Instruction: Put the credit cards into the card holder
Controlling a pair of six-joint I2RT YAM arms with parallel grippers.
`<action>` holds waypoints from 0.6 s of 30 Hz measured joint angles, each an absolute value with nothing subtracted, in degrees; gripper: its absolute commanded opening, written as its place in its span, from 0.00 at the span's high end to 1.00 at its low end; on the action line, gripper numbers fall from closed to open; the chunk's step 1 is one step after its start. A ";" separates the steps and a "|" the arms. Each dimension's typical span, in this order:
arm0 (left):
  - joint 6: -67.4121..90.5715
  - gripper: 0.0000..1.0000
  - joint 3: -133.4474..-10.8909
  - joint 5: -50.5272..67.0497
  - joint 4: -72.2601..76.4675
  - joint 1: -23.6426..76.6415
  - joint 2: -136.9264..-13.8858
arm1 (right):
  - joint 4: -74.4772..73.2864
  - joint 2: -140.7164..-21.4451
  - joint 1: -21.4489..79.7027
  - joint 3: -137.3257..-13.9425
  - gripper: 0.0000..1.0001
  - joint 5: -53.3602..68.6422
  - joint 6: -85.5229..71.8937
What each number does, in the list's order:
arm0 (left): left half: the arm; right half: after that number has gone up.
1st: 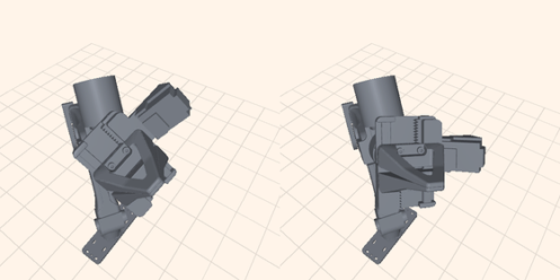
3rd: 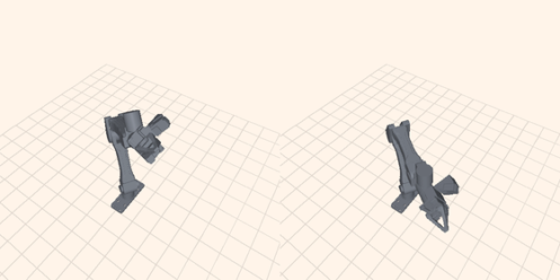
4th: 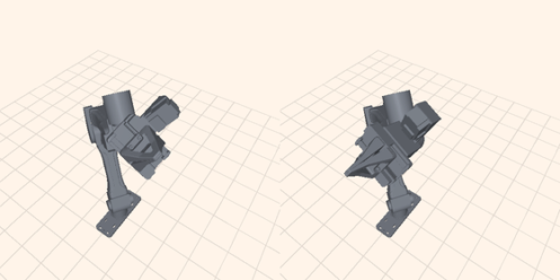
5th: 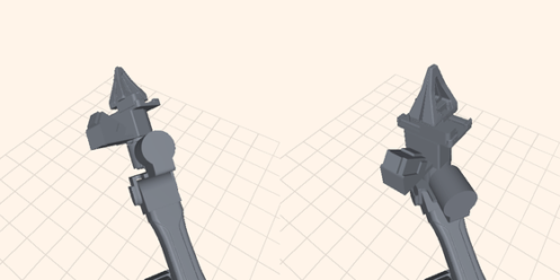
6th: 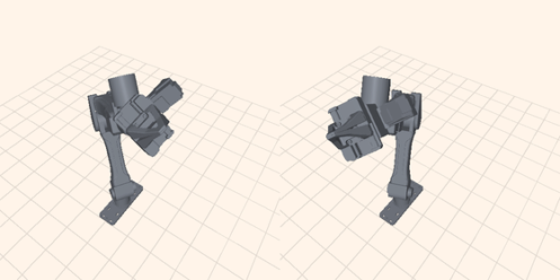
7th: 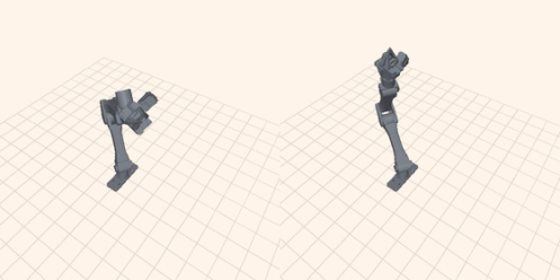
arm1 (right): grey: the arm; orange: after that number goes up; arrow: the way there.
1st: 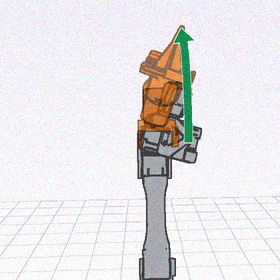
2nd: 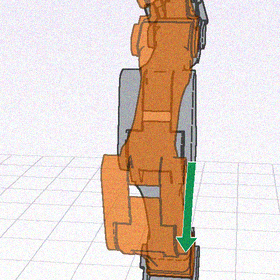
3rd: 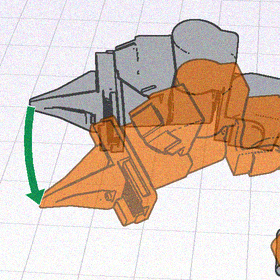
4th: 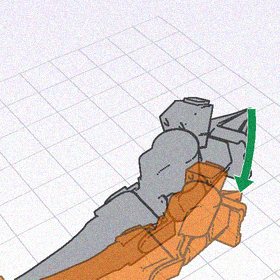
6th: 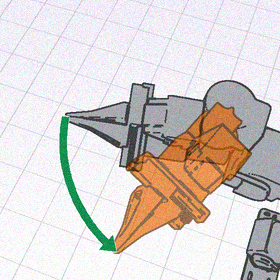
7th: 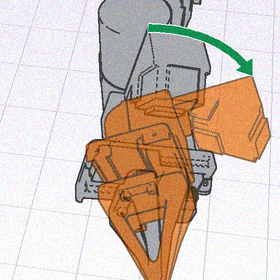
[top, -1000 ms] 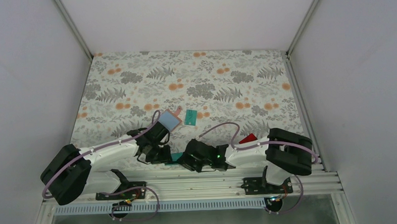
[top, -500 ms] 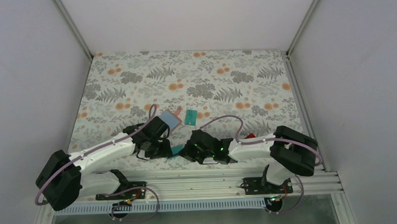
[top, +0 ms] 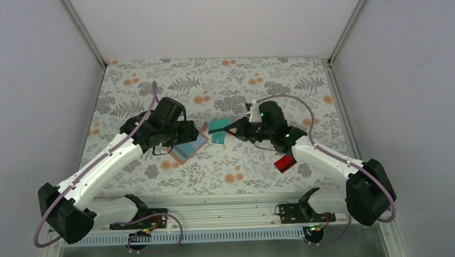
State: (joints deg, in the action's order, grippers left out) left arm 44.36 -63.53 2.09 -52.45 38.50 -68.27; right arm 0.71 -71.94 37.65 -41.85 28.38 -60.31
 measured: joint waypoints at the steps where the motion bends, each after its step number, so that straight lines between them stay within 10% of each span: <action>1: 44.40 0.31 -64.01 2.20 -52.38 37.54 -68.25 | -0.08 -72.01 35.22 -43.07 0.96 30.59 -58.65; 18: 65.45 0.34 -63.29 9.61 -28.40 33.74 -60.86 | 4.67 -77.32 26.41 -63.13 0.96 42.06 -67.11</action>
